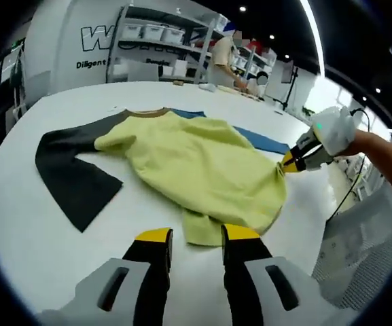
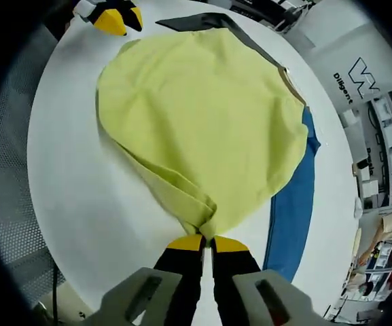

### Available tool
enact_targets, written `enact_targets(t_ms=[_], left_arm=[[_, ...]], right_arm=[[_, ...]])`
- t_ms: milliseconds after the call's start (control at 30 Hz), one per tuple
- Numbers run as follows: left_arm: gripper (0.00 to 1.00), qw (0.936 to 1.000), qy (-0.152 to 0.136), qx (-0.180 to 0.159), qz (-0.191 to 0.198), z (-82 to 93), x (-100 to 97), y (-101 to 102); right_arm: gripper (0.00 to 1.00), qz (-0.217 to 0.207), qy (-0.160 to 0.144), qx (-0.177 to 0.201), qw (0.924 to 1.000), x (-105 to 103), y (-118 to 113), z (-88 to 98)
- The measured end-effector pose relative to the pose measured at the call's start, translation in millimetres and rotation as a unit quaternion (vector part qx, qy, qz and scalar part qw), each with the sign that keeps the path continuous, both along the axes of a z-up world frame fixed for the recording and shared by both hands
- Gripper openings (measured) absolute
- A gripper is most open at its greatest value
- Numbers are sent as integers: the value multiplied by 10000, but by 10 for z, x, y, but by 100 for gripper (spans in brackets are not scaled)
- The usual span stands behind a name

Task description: Fold the garment on the visible template until the final outline fits inside the template.

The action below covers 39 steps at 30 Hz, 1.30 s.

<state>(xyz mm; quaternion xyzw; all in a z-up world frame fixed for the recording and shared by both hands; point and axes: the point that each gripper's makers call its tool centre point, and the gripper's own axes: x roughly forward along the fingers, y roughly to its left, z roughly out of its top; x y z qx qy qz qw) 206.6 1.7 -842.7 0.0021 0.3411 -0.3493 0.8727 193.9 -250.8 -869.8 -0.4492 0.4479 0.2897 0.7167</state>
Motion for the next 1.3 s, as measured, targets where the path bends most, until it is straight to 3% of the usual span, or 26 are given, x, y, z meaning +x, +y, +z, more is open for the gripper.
enact_targets(t_ms=[100, 233, 333, 533, 700, 833, 967, 1100, 1167, 1200, 1233, 1300], left_arm=[[20, 9999, 148, 31, -10, -69, 5, -30], [23, 9994, 344, 26, 95, -162, 37, -44], [22, 9996, 246, -28, 100, -147, 95, -90], [0, 9995, 281, 65, -141, -142, 47, -209], [0, 9996, 264, 85, 4, -40, 45, -111], [0, 9995, 138, 1, 285, 189, 18, 99], [0, 9980, -107, -204, 581, 432, 17, 278], [0, 9973, -303, -259, 624, 582, -13, 286], [0, 9964, -688, 33, 488, 687, -42, 246], [0, 9927, -1094, 348, 372, 760, -31, 224], [0, 9886, -1334, 675, 168, 797, -52, 187], [0, 9801, -1703, 1013, -147, 866, -76, 84]], right_arm=[[0, 1, -2, 5, 10000, -2, 0, 0], [0, -6, 3, 9, 10000, -2, 0, 0], [0, -10, 1, 17, 10000, -3, 1, 3], [0, -13, -4, 30, 10000, -7, 1, 4], [0, -12, -19, 59, 10000, -3, 1, 3], [0, -26, -34, 103, 9999, -7, 4, 9], [0, -14, -11, 62, 10000, -1, 6, 4], [0, 5, -8, 21, 10000, 0, 9, 2], [0, 9, -10, 13, 10000, -3, 10, 5], [0, 13, -10, 10, 10000, -5, 11, 8], [0, 12, -10, 10, 10000, -5, 9, 6], [0, 13, -12, 2, 10000, -4, 8, 5]])
